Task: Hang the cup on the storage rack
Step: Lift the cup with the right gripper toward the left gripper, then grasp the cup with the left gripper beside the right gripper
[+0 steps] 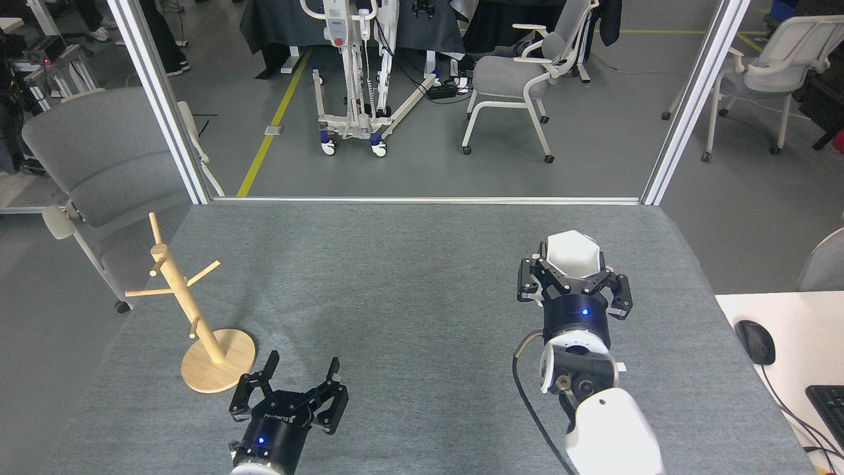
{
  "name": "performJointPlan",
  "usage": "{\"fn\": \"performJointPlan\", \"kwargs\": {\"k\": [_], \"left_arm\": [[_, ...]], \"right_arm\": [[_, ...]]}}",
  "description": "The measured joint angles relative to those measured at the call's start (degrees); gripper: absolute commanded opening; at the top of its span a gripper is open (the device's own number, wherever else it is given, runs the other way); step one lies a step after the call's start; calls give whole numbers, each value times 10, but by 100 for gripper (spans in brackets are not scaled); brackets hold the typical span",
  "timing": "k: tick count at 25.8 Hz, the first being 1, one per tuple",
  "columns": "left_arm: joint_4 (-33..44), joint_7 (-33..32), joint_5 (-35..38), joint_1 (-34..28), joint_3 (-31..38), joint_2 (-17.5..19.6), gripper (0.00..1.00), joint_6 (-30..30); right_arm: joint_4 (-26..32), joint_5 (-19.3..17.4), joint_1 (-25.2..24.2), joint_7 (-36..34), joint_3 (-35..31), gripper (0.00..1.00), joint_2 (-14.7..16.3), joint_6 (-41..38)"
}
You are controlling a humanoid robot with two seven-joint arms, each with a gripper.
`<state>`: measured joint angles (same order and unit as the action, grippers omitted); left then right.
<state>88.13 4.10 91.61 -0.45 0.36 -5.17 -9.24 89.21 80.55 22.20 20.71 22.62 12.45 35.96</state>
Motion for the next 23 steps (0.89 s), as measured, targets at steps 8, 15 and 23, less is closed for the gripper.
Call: {"fn": "performJointPlan", "kwargs": {"k": [8, 15, 23], "left_arm": [[11, 51, 83, -5, -108, 36, 99, -14], [-24, 61, 94, 62, -145, 40, 99, -70], [-74, 28, 94, 139, -148, 35, 99, -144]], "right_arm": [[34, 28, 12, 27, 126, 27, -32, 158], [32, 58, 7, 29, 169, 29, -60, 202], [30, 62, -13, 29, 187, 29, -76, 206]]}}
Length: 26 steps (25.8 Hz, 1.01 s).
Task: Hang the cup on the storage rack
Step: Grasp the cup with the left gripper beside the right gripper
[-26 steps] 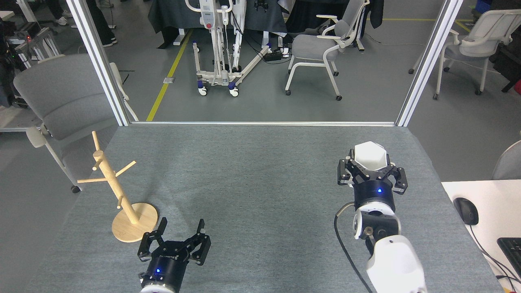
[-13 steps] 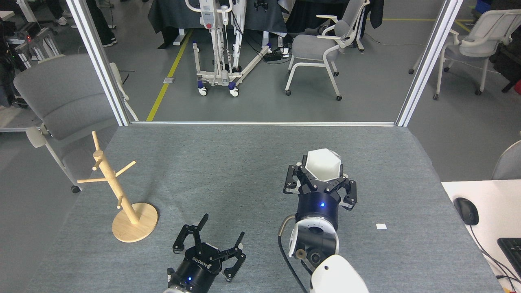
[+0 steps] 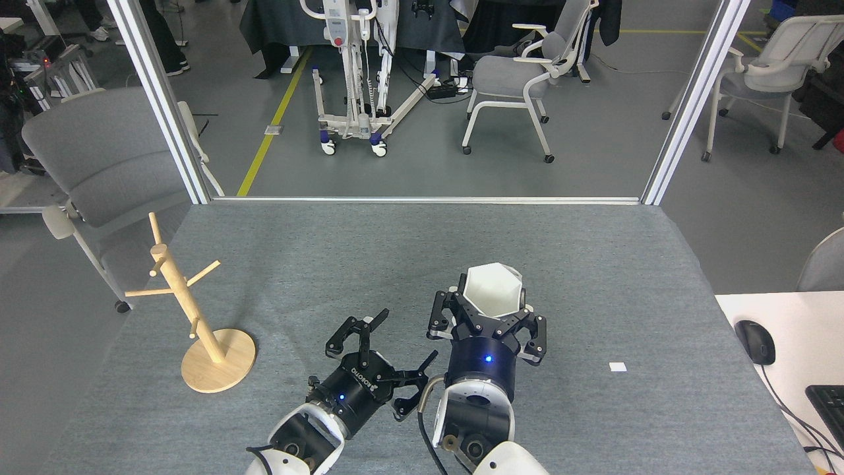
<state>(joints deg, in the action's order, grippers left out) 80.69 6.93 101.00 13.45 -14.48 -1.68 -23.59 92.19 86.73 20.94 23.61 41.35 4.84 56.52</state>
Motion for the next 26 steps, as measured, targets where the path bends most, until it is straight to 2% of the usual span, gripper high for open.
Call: {"fn": "performJointPlan", "kwargs": {"k": [9, 18, 26], "left_arm": [[-38, -23, -2, 46, -1, -22, 99, -89], [-101, -25, -1, 95, -20, -50, 99, -106], [-112, -27, -5, 106, -31, -62, 98, -116]], "right_arm": [[-1, 0, -6, 0, 1, 29, 2, -2], [-5, 0, -9, -2, 2, 29, -1, -5], [-23, 0, -8, -7, 21, 28, -8, -5]]}}
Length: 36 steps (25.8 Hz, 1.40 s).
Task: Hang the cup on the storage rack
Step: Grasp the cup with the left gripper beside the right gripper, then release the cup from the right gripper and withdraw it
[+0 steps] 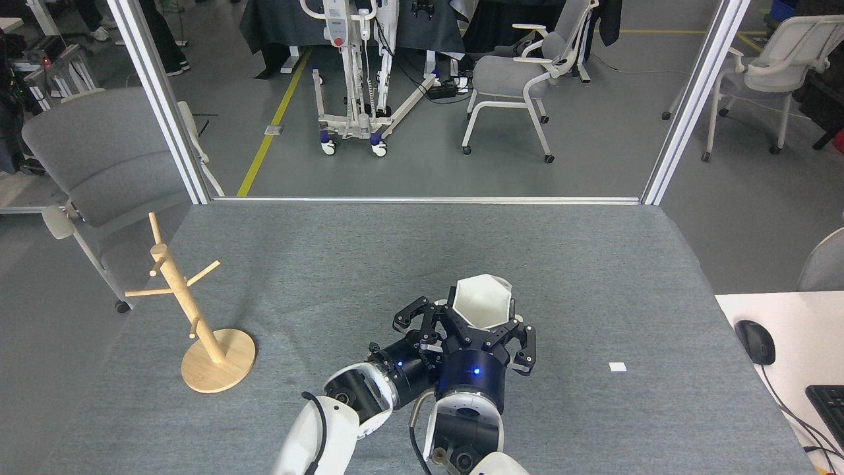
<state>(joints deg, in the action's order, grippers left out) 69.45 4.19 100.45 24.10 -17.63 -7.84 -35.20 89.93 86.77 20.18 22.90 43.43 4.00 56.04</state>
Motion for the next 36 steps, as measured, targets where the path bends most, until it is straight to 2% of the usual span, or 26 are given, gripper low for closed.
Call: {"fn": "performJointPlan", "kwargs": {"k": [1, 3, 5, 6, 7, 11, 13, 15, 18, 20, 22, 27, 30, 36], "left_arm": [[0, 0, 0, 1, 0, -1, 92, 2], [-2, -1, 0, 2, -1, -2, 64, 8], [-3, -4, -1, 3, -1, -2, 33, 13], [-2, -7, -1, 2, -1, -1, 12, 14], [0, -11, -1, 2, -1, 0, 0, 14], [1, -33, -2, -2, 3, 2, 0, -1], [2, -43, -3, -2, 5, 2, 0, -5], [2, -52, -3, -3, 7, 1, 0, -6], [2, -59, -4, -3, 10, 1, 0, -9], [2, -62, -4, -3, 14, 1, 0, -14], [1, -62, -4, -4, 18, 2, 0, -19], [-1, -82, -4, -12, 26, 4, 0, -27], [-1, -66, -4, -18, 30, 5, 0, -23], [20, -68, -1, -55, 54, 9, 0, -21]], "right_arm": [[-2, 0, 0, -1, 2, 28, -3, 1], [-7, 0, -1, -2, 8, 27, -8, 2], [-11, 0, -1, -2, 14, 27, -11, 9], [-13, 0, -1, -3, 17, 27, -14, 17], [-14, 0, -1, -4, 18, 27, -16, 22], [-18, 0, -2, -1, 17, 28, -26, 34], [-19, 0, -2, 0, 17, 33, -28, 36], [-20, 0, -2, 1, 17, 48, -28, 36], [-21, 0, -2, 1, 17, 83, -28, 36], [-21, 0, -1, 2, 17, 96, -27, 36], [-21, 0, 1, 4, 22, 99, -26, 35], [-20, -1, 9, -4, 27, 99, -22, 10], [-20, -1, 10, -19, 25, 99, -20, -12], [-18, -6, 10, -136, 21, 99, -19, -29]]}}
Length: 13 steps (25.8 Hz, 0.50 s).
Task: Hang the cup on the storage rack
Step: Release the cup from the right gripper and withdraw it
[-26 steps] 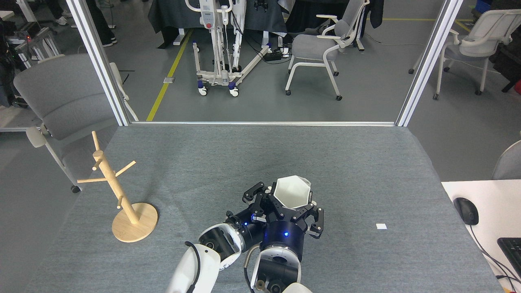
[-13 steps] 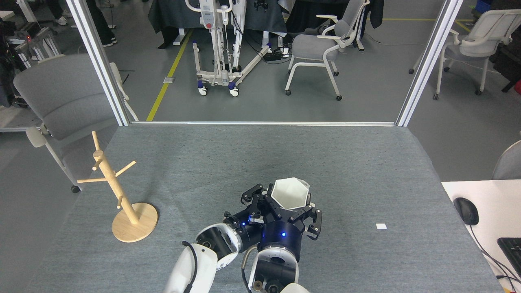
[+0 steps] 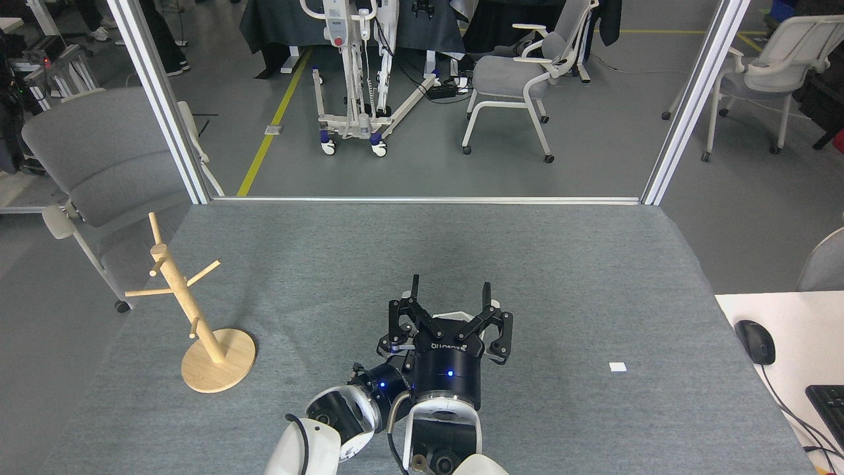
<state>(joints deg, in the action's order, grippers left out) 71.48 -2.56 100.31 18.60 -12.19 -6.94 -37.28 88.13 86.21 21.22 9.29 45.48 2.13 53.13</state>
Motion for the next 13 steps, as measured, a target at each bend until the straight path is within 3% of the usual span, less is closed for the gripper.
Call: {"fn": "performJointPlan", "kwargs": {"k": [4, 8, 10, 13], "left_arm": [[68, -5, 4, -68, 32, 19, 0, 22], [154, -3, 4, -156, 53, 60, 0, 76], [198, -2, 4, -203, 70, 77, 0, 92], [247, 1, 4, -261, 109, 89, 0, 105]], "right_arm": [[3, -3, 0, -48, -28, 99, 9, -11], [6, -8, -1, -59, -100, 99, 34, -69], [4, -29, -5, -64, -161, 99, 61, -134], [-16, -101, -19, -96, -265, 99, 114, -284]]}}
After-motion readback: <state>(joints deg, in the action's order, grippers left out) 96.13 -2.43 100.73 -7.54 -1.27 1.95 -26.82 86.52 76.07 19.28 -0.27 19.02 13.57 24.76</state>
